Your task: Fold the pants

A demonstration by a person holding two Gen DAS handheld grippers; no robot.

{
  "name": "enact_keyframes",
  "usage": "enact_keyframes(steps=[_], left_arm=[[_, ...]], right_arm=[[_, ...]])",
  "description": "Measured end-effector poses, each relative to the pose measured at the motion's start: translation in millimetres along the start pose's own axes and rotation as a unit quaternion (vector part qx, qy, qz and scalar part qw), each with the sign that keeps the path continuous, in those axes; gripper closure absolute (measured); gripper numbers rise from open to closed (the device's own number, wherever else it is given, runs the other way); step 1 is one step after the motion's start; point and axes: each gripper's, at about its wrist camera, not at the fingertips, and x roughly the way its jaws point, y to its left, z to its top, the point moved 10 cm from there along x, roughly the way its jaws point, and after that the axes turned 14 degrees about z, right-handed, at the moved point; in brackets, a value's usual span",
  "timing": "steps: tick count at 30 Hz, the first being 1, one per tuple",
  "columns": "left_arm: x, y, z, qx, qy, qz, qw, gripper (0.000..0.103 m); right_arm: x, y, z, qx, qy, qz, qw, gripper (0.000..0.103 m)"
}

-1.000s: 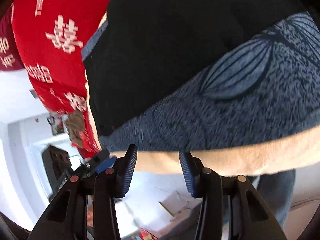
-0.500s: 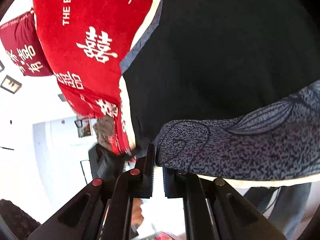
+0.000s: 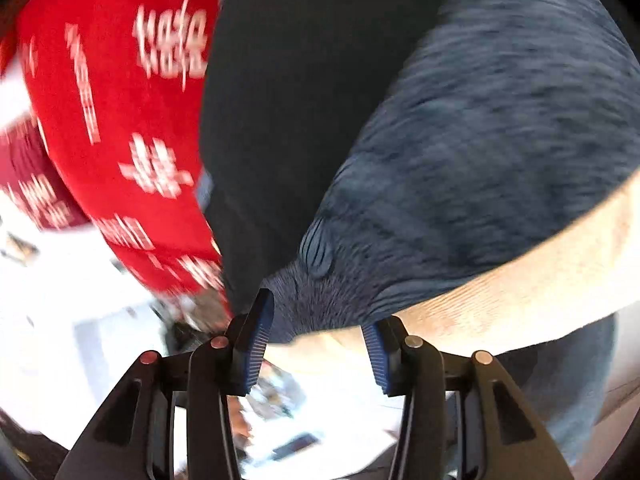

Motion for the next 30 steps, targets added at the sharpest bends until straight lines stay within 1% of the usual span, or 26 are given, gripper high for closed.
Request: enact_keyframes(steps=[1,2,3,4,6,9,13,14,16,17,19,20,21,22,23,26,27,28,29,30], left_arm=[[-1.0,-2.4,0.0,0.003,0.000,0.003,1.0000,0.076],[-4.9,-4.8,0.4,0.007,-0.002,0.008,0.9999,0.077],[-9.4,-7.4,1.1,0.009,-0.005,0.009,0.9999,0.078],[-14.7,-11.0,3.2,0.012,-0.009,0.010,0.9998,0.078],[-33.6,-15.3,6.4,0.022,-0.023,0.007,0.9995,0.078],[-61.0,-30.9,16.6,0.034,-0.043,0.000,0.9985,0.078],[-87.9,-55.1,45.0,0.044,-0.069,-0.002,0.9967,0.078],[-93.1,-61.3,56.3,0.040,-0.075,-0.004,0.9964,0.078],[-99.6,-70.1,76.6,0.030,-0.085,-0.005,0.9959,0.078],[-100.6,-76.4,91.8,0.022,-0.093,-0.004,0.9954,0.078],[-96.6,-89.5,122.8,0.017,-0.104,0.003,0.9944,0.075],[-92.1,-96.5,140.4,0.020,-0.114,0.011,0.9932,0.069],[-86.4,-102.0,160.9,0.026,-0.129,0.030,0.9909,0.065],[-78.4,-106.7,181.0,0.030,-0.140,0.045,0.9887,0.064],[-67.4,-110.0,196.2,0.030,-0.139,0.052,0.9884,0.064],[-29.8,-110.7,233.0,0.022,-0.130,0.082,0.9878,0.064],[-9.3,-108.4,245.7,0.022,-0.124,0.103,0.9866,0.064],[5.7,-104.5,250.8,0.019,-0.119,0.118,0.9857,0.064],[16.9,-100.2,255.1,0.015,-0.120,0.124,0.9849,0.064],[20.0,-100.3,259.1,0.012,-0.130,0.126,0.9833,0.064]], right_arm=[[-2.3,-1.5,2.3,0.013,-0.016,-0.003,1.000,0.089],[-4.5,0.6,2.5,0.019,-0.025,-0.003,0.999,0.097],[-5.4,7.7,1.7,0.014,-0.032,-0.006,0.999,0.097],[-5.7,20.4,-0.4,-0.004,-0.030,-0.016,0.999,0.098],[-4.8,51.8,-4.0,-0.049,-0.017,-0.032,0.998,0.098],[-3.4,101.6,0.2,-0.105,0.011,-0.039,0.994,0.098],[11.3,150.8,27.3,-0.157,0.064,-0.070,0.983,0.097],[15.3,159.8,35.8,-0.161,0.075,-0.073,0.981,0.097],[37.1,180.0,60.7,-0.159,0.101,-0.075,0.979,0.096],[46.1,185.2,75.9,-0.154,0.113,-0.081,0.978,0.096],[62.0,189.2,103.5,-0.142,0.137,-0.093,0.976,0.094],[71.5,190.6,117.5,-0.142,0.148,-0.103,0.973,0.094],[83.8,190.4,134.5,-0.147,0.162,-0.119,0.969,0.093],[94.8,188.1,148.4,-0.153,0.174,-0.132,0.964,0.093],[106.4,184.1,163.3,-0.155,0.185,-0.144,0.960,0.093],[146.4,168.9,208.2,-0.160,0.207,-0.168,0.950,0.093],[154.4,164.1,220.3,-0.166,0.208,-0.175,0.948,0.093],[164.3,154.6,232.3,-0.165,0.208,-0.182,0.947,0.093],[174.4,144.6,243.7,-0.157,0.206,-0.188,0.947,0.093],[180.7,135.6,252.1,-0.152,0.203,-0.197,0.947,0.093]])
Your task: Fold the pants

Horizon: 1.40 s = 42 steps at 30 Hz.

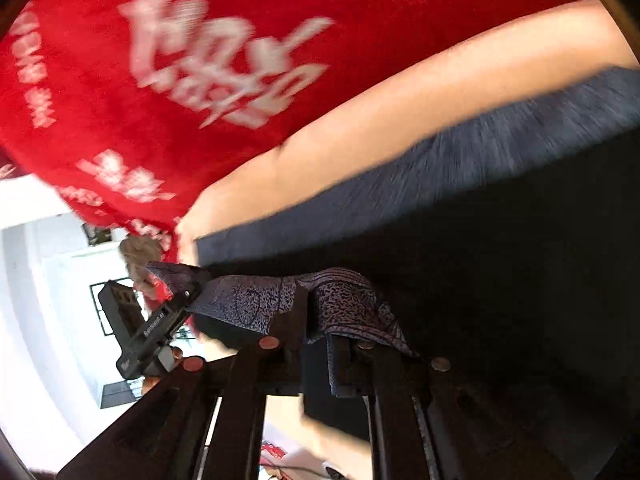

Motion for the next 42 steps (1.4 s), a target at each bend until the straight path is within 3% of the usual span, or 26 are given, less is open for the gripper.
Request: enact_keyframes(steps=[4,5,6,8,10,11,12,13,15,18,20,22,23,25,28,30,32,36,42], left_arm=[[-13.2,-0.9,0.9,-0.001,-0.002,0.011,0.9999,0.061],[-27.2,4.8,-0.8,-0.002,-0.007,0.012,0.9999,0.058],[-37.2,10.1,-1.8,-0.003,-0.013,0.019,0.9997,0.050],[-61.0,23.8,-5.2,-0.002,-0.031,0.038,0.9988,0.041],[-70.0,29.8,-9.6,0.012,-0.033,0.052,0.9980,0.041],[-70.9,29.1,-12.4,0.028,-0.033,0.060,0.9973,0.041],[-68.1,26.5,-13.3,0.045,-0.033,0.065,0.9963,0.041],[-61.3,22.5,-12.9,0.060,-0.033,0.073,0.9950,0.041],[-47.4,18.3,-11.2,0.078,-0.034,0.088,0.9925,0.041],[-21.6,30.9,-10.0,0.096,-0.039,0.148,0.9836,0.041],[-16.8,41.1,-10.9,0.084,-0.051,0.139,0.9854,0.041],[-19.4,46.1,-12.7,0.084,-0.053,0.132,0.9862,0.041],[-21.0,46.9,-14.0,0.093,-0.051,0.142,0.9842,0.041],[-24.4,46.1,-20.4,0.106,-0.039,0.159,0.9808,0.041],[-41.2,37.5,-36.1,0.112,-0.025,0.165,0.9796,0.041],[-55.3,12.7,-58.9,0.122,-0.009,0.136,0.9832,0.041],[-65.1,-11.9,-79.5,0.138,0.002,0.116,0.9836,0.041],[-82.5,-88.7,-139.6,0.189,0.035,0.035,0.9807,0.041],[-97.6,-209.0,-219.6,0.272,0.074,-0.079,0.9563,0.041]], right_arm=[[5.6,1.6,7.9,-0.003,0.006,0.000,1.000,0.089],[0.5,9.9,3.6,-0.021,0.007,-0.007,1.000,0.071],[-6.4,21.4,-1.8,-0.040,0.004,-0.007,0.999,0.041],[-19.0,46.1,-12.3,-0.072,-0.007,-0.014,0.997,0.017],[-26.0,63.3,-25.3,-0.100,-0.014,-0.032,0.994,0.019],[-23.8,72.3,-33.5,-0.114,-0.011,-0.030,0.993,0.032],[-17.9,78.0,-39.8,-0.122,-0.002,-0.029,0.992,0.062],[-5.1,80.7,-45.8,-0.134,0.015,-0.040,0.990,0.072],[26.3,79.9,-44.4,-0.166,0.044,-0.082,0.982,0.076],[62.7,70.0,-28.5,-0.235,0.065,-0.141,0.959,0.076],[74.5,56.5,-4.9,-0.275,0.062,-0.200,0.938,0.080],[69.4,49.4,16.3,-0.279,0.044,-0.208,0.937,0.095],[63.1,46.1,23.5,-0.258,0.034,-0.200,0.945,0.098],[38.9,47.3,28.6,-0.206,-0.001,-0.160,0.966,0.097],[-8.2,53.1,10.6,-0.191,-0.032,-0.134,0.972,0.077],[-37.5,53.2,-13.4,-0.187,-0.043,-0.121,0.974,0.040],[-70.6,43.0,-42.5,-0.169,-0.051,-0.098,0.979,0.039],[-117.3,10.7,-97.4,-0.099,-0.075,-0.082,0.989,0.039],[-195.7,-62.4,-196.3,-0.003,-0.147,-0.101,0.984,0.039]])
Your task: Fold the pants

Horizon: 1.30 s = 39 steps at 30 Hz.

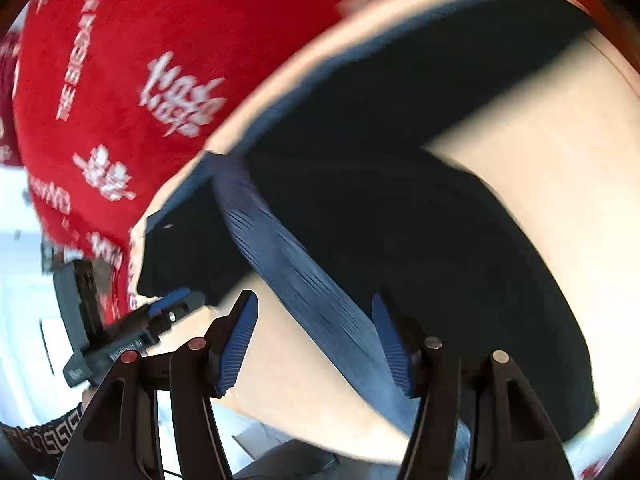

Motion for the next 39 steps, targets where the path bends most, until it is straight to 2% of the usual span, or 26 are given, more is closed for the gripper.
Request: enact_keyframes(steps=[3,8,12,16,17,19,20,22,26,32,36,39], left_arm=[[14.3,-45.7,0.6,0.028,0.006,-0.025,0.9993,0.041],[24.9,-78.7,-2.4,0.036,0.005,-0.035,0.9988,0.041],[37.1,-81.6,-7.6,0.040,0.009,-0.033,0.9986,0.041],[42.0,-87.2,-9.6,0.050,-0.008,-0.018,0.9985,0.041],[43.2,-89.1,-9.4,0.052,-0.009,-0.016,0.9985,0.041],[44.2,-91.8,-8.1,0.047,-0.007,-0.017,0.9987,0.043],[43.2,-95.8,-7.7,0.041,0.000,-0.030,0.9987,0.062],[43.9,-96.5,-7.7,0.029,0.018,-0.037,0.9987,0.079],[21.0,-100.9,8.8,0.002,0.009,-0.052,0.9986,0.087],[-12.9,-120.4,80.9,-0.022,-0.044,-0.058,0.9971,0.087],[-18.5,-131.0,148.4,-0.030,-0.087,-0.049,0.9945,0.086],[-15.3,-133.6,185.1,-0.029,-0.098,-0.028,0.9943,0.086]], right_arm=[[-40.2,-42.9,-43.6,0.057,-0.044,-0.012,0.997,0.039],[-67.5,-104.3,-107.1,0.136,-0.095,-0.019,0.986,0.039],[-55.6,-126.0,-127.6,0.152,-0.091,0.007,0.984,0.039],[-37.5,-121.5,-122.7,0.136,-0.075,0.060,0.986,0.041],[-34.6,-121.7,-121.1,0.135,-0.069,0.066,0.986,0.044],[-28.3,-122.3,-117.3,0.144,-0.051,0.083,0.985,0.081],[-30.9,-120.4,-116.7,0.151,-0.046,0.099,0.983,0.087],[-47.0,-107.8,-108.0,0.131,-0.041,0.110,0.984,0.090],[-93.2,-69.6,-60.4,0.073,-0.046,0.122,0.989,0.090],[-148.4,-31.5,70.9,-0.019,-0.069,0.119,0.990,0.090],[-153.3,-29.8,164.5,-0.066,-0.063,0.094,0.991,0.090],[-135.1,-40.6,231.4,-0.085,-0.044,0.069,0.993,0.090]])
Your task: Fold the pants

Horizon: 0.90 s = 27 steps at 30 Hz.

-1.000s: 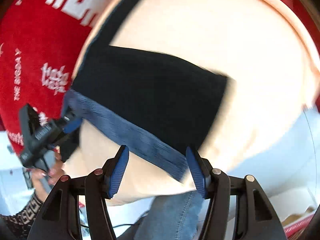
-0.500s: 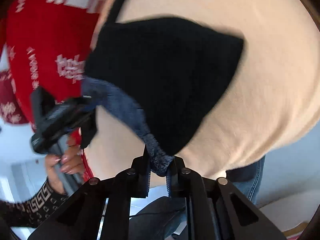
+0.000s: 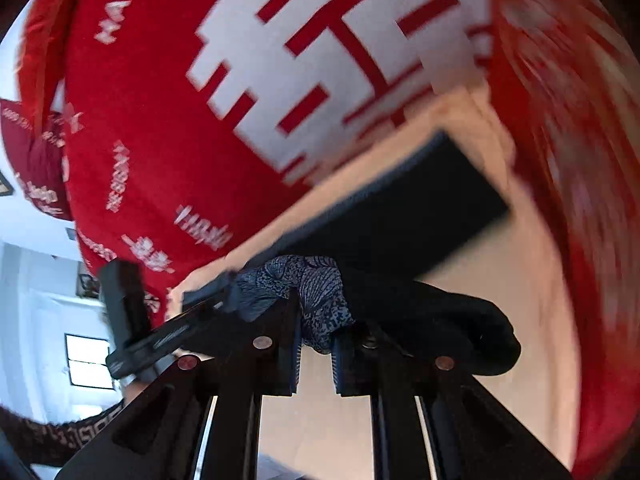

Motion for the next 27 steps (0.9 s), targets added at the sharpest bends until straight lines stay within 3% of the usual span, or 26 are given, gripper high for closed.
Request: enact_keyframes(steps=[4,7,8,9,10,11,13,15,16,17,20,22,23,25,27], left_arm=[[5.1,13.4,23.1,-0.001,-0.015,0.037,0.9992,0.086],[10.0,38.6,26.2,-0.014,-0.018,0.074,0.9970,0.086],[13.5,44.6,24.5,-0.016,-0.016,0.085,0.9961,0.085],[21.0,56.8,18.0,-0.016,-0.008,0.106,0.9942,0.080],[28.0,66.7,9.8,-0.015,0.001,0.128,0.9917,0.057],[39.3,84.5,-3.4,-0.013,0.011,0.171,0.9851,0.043],[57.1,109.3,-30.0,-0.008,0.035,0.224,0.9740,0.043],[72.4,125.9,-56.3,-0.026,0.073,0.232,0.9697,0.043],[70.5,130.2,-60.7,-0.046,0.055,0.220,0.9729,0.042],[68.4,131.2,-61.3,-0.048,0.046,0.219,0.9734,0.041],[67.8,131.8,-61.3,-0.048,0.050,0.232,0.9701,0.041],[69.0,132.6,-58.5,-0.051,0.050,0.234,0.9697,0.041],[69.3,132.9,-56.9,-0.049,0.050,0.234,0.9697,0.041],[70.5,131.4,-54.4,-0.046,0.052,0.233,0.9699,0.041],[71.1,131.0,-52.9,-0.045,0.052,0.232,0.9703,0.037]], right_arm=[[44.7,-29.9,44.7,-0.001,0.030,-0.037,0.999,0.089],[62.2,-65.1,54.7,0.012,0.045,-0.080,0.996,0.083],[68.3,-74.6,56.3,0.019,0.050,-0.089,0.995,0.077],[71.0,-81.4,56.1,0.023,0.052,-0.099,0.993,0.058],[69.2,-84.0,55.2,0.023,0.047,-0.112,0.992,0.046],[64.5,-80.5,56.5,0.019,0.037,-0.117,0.992,0.030],[46.5,-60.8,55.3,0.002,0.008,-0.108,0.994,0.028],[26.3,-49.9,41.4,-0.005,-0.011,-0.114,0.993,0.028],[18.7,-51.3,32.1,0.000,-0.015,-0.122,0.992,0.028],[14.1,-57.2,22.7,0.011,-0.014,-0.133,0.991,0.029],[8.6,-92.6,-3.0,0.069,-0.011,-0.164,0.984,0.059],[13.3,-119.6,-10.8,0.125,-0.018,-0.156,0.980,0.068],[16.5,-128.6,-8.5,0.137,-0.024,-0.148,0.979,0.079],[17.3,-122.0,1.1,0.112,-0.031,-0.148,0.982,0.095],[7.6,-104.6,10.3,0.062,-0.042,-0.158,0.985,0.095]])
